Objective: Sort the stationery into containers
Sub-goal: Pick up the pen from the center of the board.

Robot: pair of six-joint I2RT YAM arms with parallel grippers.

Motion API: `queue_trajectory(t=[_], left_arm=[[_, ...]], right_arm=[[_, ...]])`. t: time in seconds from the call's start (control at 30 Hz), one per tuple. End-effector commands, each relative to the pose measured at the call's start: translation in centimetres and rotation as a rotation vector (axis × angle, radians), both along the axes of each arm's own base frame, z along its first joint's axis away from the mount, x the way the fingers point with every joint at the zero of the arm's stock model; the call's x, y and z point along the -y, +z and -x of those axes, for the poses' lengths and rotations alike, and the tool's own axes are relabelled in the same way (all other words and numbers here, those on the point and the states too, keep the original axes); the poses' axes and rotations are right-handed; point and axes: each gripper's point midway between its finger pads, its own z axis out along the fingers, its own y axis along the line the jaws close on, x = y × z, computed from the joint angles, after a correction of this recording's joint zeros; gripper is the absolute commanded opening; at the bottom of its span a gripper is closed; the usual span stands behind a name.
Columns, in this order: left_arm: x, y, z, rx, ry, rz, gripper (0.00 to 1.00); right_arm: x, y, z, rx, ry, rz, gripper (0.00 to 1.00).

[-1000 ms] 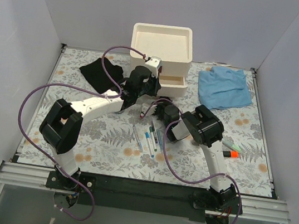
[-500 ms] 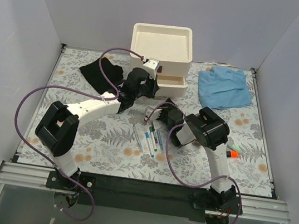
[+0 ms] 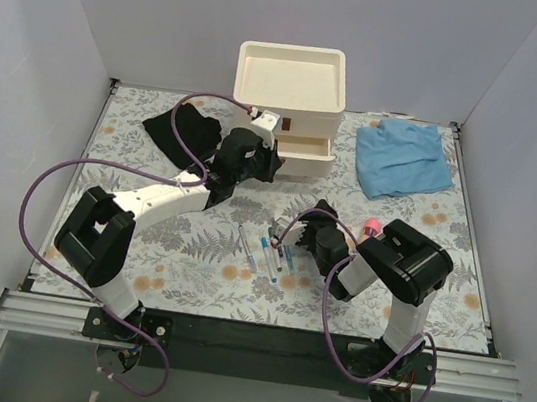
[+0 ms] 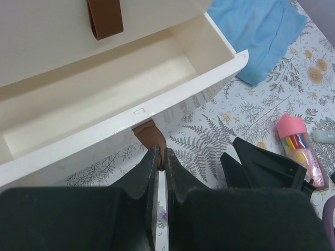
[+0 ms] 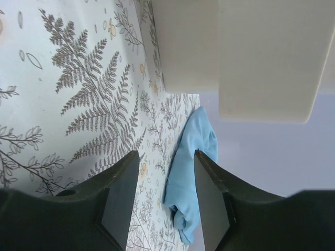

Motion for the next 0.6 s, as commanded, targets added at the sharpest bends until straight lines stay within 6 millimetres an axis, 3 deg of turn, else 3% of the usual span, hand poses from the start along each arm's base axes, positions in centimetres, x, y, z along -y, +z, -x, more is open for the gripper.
queue_trajectory(t=[0.0,0.2,0.57], left_arm=[[1.0,6.6,1.5,0.12,-0.076,0.123,0.0],[1.9,6.0,2.9,0.091,-0.107,0.119,0.0],[1.9,6.3,3.0,0.09,-0.102,0.116,0.0]], right_arm=[[1.6,14.0,0.5,0.42,-0.081,-0.476,0.55],[2.5,14.0,0.9,0.415,-0.11,-0.489,0.54],[3.4,13.8,1.4,0.406,-0.138,-0.494,0.53]])
